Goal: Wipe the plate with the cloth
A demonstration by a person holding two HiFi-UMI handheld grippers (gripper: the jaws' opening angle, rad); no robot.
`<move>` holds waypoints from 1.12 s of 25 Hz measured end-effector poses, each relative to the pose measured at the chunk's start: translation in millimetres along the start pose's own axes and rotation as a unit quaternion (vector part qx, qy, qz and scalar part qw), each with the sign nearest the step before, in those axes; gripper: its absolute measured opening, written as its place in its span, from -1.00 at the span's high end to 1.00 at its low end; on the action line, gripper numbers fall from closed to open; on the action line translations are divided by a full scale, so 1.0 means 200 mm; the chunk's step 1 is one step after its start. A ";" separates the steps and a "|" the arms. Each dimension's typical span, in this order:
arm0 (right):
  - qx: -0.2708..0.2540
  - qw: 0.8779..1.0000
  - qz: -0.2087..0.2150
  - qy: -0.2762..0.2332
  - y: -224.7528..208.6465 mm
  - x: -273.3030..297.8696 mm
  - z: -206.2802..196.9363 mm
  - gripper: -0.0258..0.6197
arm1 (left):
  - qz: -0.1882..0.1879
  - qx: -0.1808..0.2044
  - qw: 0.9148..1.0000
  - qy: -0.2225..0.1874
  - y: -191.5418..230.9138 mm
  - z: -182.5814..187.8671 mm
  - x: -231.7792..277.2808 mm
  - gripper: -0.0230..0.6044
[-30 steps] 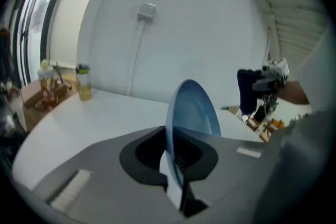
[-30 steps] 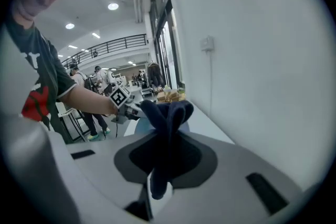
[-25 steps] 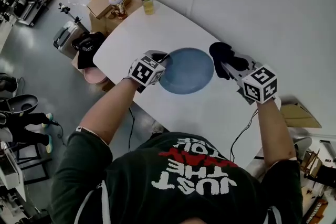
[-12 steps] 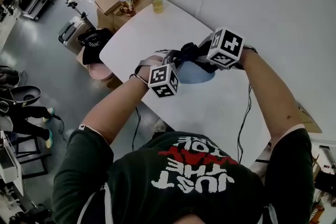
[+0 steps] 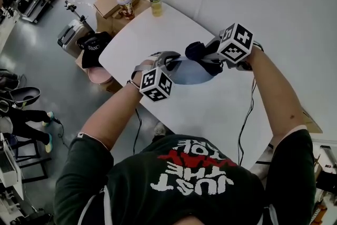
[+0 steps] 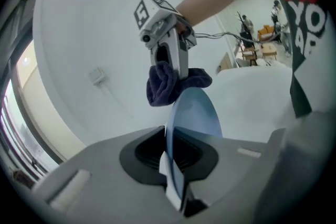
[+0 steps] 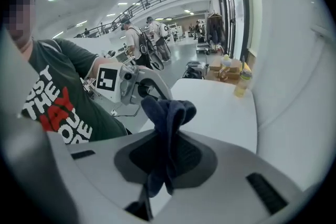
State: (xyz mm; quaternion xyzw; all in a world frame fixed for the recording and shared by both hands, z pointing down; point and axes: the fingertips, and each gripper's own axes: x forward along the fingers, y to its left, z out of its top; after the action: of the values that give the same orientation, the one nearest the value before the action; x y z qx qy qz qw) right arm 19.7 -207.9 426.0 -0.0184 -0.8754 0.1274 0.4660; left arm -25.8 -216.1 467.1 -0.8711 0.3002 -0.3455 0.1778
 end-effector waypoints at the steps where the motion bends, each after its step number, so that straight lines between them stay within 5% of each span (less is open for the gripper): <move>1: 0.008 1.000 0.000 -0.005 -0.01 -0.02 -0.02 0.77 | -0.005 -0.026 1.000 -0.006 0.00 0.00 -0.01 0.86; 6: 0.050 0.998 0.005 -0.040 -0.03 -0.14 -0.10 0.77 | -0.036 -0.163 0.985 -0.033 0.03 -0.02 -0.05 0.85; 12: 0.087 0.993 0.005 -0.084 -0.04 -0.26 -0.17 0.77 | -0.061 -0.325 0.941 -0.070 0.09 -0.04 -0.11 0.85; 15: 0.103 0.989 0.013 -0.106 -0.03 -0.31 -0.21 0.77 | -0.076 -0.398 0.910 -0.089 0.10 -0.07 -0.14 0.84; 20: 0.120 0.980 0.016 -0.159 0.00 -0.40 -0.23 0.77 | -0.083 -0.519 0.843 -0.113 0.12 -0.14 -0.18 0.84; 25: 0.118 0.971 0.009 -0.206 0.03 -0.44 -0.25 0.77 | -0.072 -0.590 0.793 -0.133 0.19 -0.22 -0.18 0.84; 28: 0.122 0.965 -0.003 -0.230 0.08 -0.45 -0.28 0.77 | -0.070 -0.636 0.754 -0.150 0.18 -0.23 -0.19 0.84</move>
State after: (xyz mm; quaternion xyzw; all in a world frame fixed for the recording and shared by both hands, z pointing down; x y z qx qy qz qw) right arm 115.9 -194.3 379.1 0.0710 -0.9368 0.2331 0.2510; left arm -95.3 -223.5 461.2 -0.8427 0.3581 0.0481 -0.3991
